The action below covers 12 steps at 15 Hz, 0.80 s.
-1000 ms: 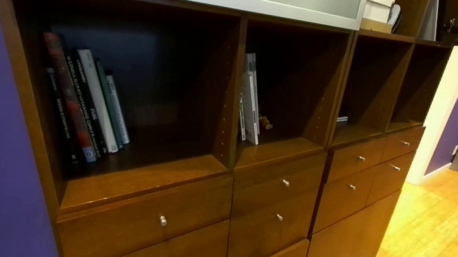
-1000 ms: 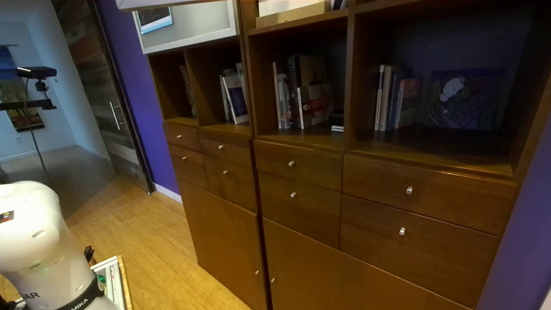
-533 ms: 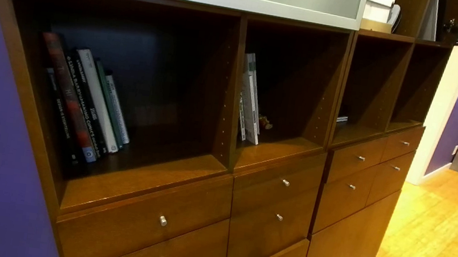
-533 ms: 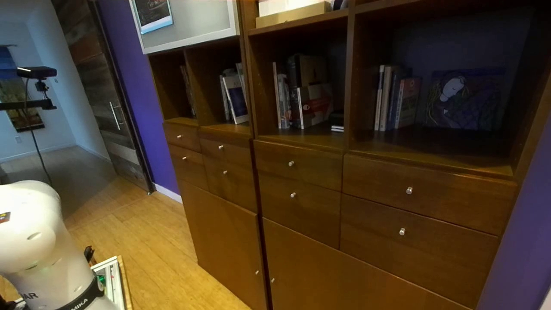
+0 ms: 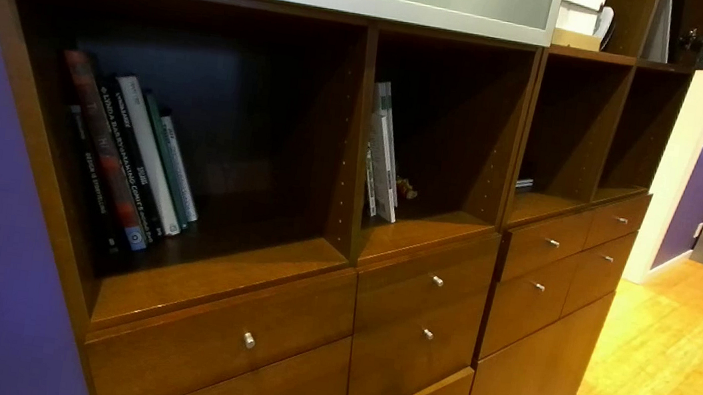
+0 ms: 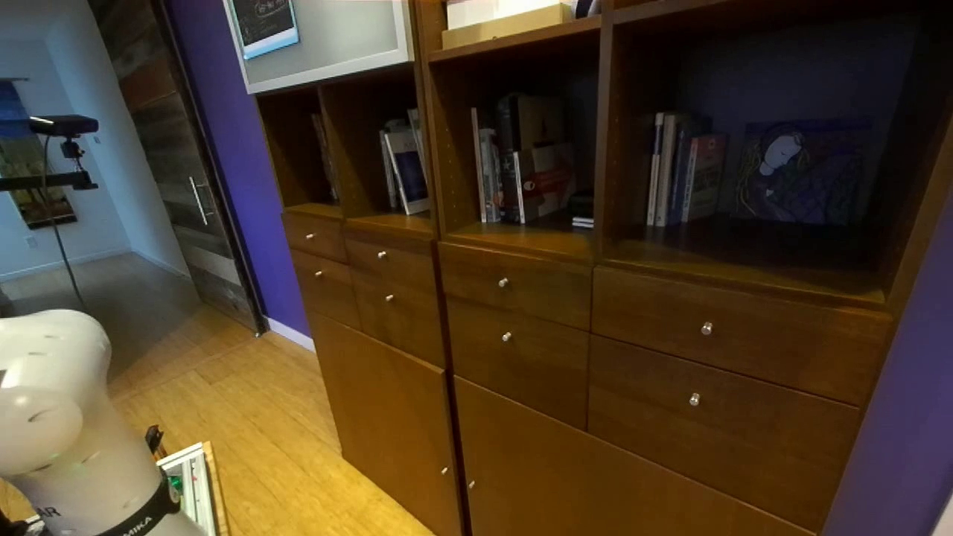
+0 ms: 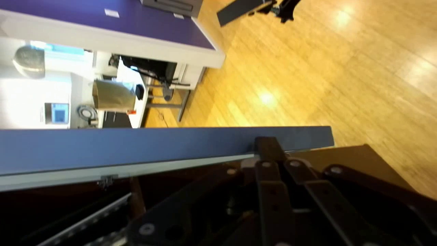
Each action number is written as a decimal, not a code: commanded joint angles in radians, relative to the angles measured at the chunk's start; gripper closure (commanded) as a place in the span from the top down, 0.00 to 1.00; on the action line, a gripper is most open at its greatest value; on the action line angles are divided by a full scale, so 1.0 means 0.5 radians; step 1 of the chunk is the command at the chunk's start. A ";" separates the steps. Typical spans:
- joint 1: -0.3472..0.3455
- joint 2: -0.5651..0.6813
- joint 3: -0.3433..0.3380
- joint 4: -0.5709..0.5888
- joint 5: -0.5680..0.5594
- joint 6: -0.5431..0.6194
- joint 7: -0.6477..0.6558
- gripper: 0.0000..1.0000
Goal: Open the top right cupboard door
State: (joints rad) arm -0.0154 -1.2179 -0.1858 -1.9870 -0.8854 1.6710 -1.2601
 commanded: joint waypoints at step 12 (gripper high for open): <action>0.177 0.521 0.094 0.321 -0.077 -0.404 0.084 0.00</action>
State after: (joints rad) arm 0.0036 -1.0900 -0.1099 -1.9045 -0.9493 1.4834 -1.2485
